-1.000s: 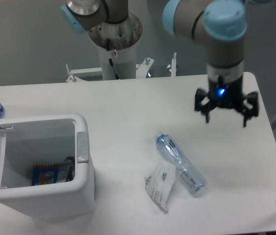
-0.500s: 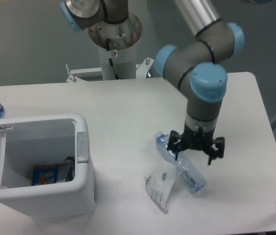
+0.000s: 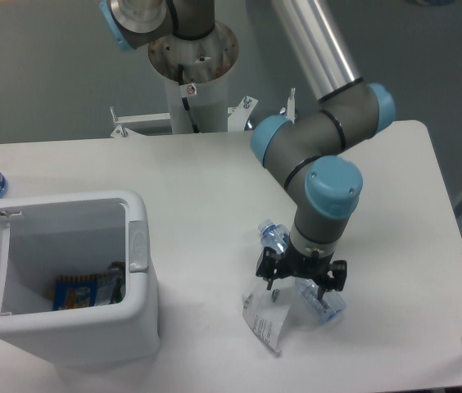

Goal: Place the trash in the trash can
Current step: 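Lower the gripper onto the white wrapper and close on it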

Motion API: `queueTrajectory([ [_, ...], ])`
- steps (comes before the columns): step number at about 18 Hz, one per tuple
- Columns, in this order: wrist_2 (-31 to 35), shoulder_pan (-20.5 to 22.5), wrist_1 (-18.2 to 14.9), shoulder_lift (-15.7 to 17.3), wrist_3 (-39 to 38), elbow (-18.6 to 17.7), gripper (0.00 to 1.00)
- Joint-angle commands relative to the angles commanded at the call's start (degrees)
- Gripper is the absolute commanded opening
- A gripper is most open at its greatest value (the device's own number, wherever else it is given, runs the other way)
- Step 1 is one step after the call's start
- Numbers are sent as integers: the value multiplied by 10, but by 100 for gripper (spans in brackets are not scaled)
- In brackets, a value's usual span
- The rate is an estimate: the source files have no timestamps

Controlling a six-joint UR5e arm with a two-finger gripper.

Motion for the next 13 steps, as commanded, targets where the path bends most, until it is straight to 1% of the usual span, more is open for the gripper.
queueTrajectory([
  [1,1,-2,0,0,-1,-2,45],
  [2,2,-3,0,0,-6,-2,29],
  [4,3,-3,1,1,-17,-4,8],
  [5,3,-3,0,2,-18,-5,0],
  [13,0,-4,-1,10,-18,-6,0],
])
